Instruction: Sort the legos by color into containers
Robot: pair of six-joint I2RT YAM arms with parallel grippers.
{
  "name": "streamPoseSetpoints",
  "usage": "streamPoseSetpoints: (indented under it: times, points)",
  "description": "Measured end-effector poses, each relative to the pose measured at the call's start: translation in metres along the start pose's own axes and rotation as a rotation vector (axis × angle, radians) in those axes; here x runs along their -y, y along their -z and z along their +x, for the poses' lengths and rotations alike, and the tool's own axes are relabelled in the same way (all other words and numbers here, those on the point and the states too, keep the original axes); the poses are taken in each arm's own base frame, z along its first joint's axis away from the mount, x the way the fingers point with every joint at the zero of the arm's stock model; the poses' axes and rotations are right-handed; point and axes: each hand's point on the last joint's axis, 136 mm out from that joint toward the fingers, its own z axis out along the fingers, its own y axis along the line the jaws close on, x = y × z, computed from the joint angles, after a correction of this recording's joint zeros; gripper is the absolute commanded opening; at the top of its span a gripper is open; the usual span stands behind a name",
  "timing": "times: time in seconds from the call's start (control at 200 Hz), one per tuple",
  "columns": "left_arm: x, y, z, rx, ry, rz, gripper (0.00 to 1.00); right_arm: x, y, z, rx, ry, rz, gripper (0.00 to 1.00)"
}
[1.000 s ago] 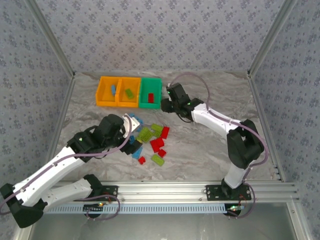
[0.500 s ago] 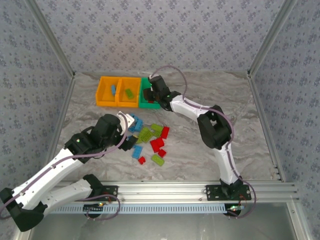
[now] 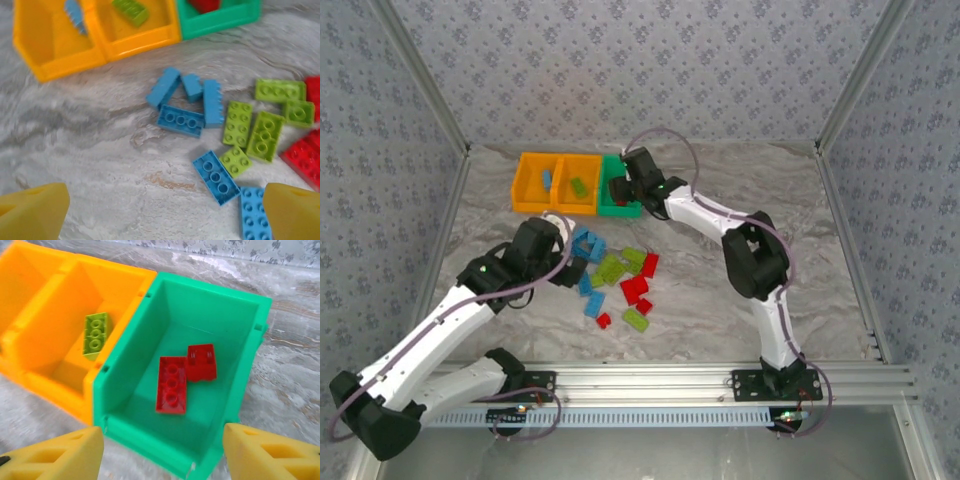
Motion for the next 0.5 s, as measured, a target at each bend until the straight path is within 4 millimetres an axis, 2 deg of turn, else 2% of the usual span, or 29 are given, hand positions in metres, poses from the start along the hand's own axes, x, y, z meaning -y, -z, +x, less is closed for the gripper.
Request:
streamPoseSetpoints:
  times: [0.145, 0.245, 0.35, 0.41, 0.5]
  points:
    - [-0.011, -0.019, 0.000, -0.040, 0.300, -0.035, 0.93, -0.013, 0.078, -0.012, 0.026, 0.024, -0.087, 0.75]
    - [-0.012, -0.044, 0.003, -0.097, 0.520, -0.035, 0.87, -0.024, 0.128, -0.004, 0.037, 0.041, -0.154, 0.80]
    - [-0.006, -0.080, 0.018, -0.213, 0.688, -0.044, 0.84, -0.035, 0.163, 0.028, 0.009, 0.051, -0.233, 0.85]
    - [0.003, -0.100, 0.032, -0.300, 0.740, -0.049, 0.82, -0.038, 0.171, 0.052, -0.030, 0.048, -0.277, 0.87]
    - [0.012, -0.125, 0.052, -0.398, 0.792, -0.074, 0.80, -0.034, 0.174, 0.090, -0.107, 0.024, -0.307, 0.88]
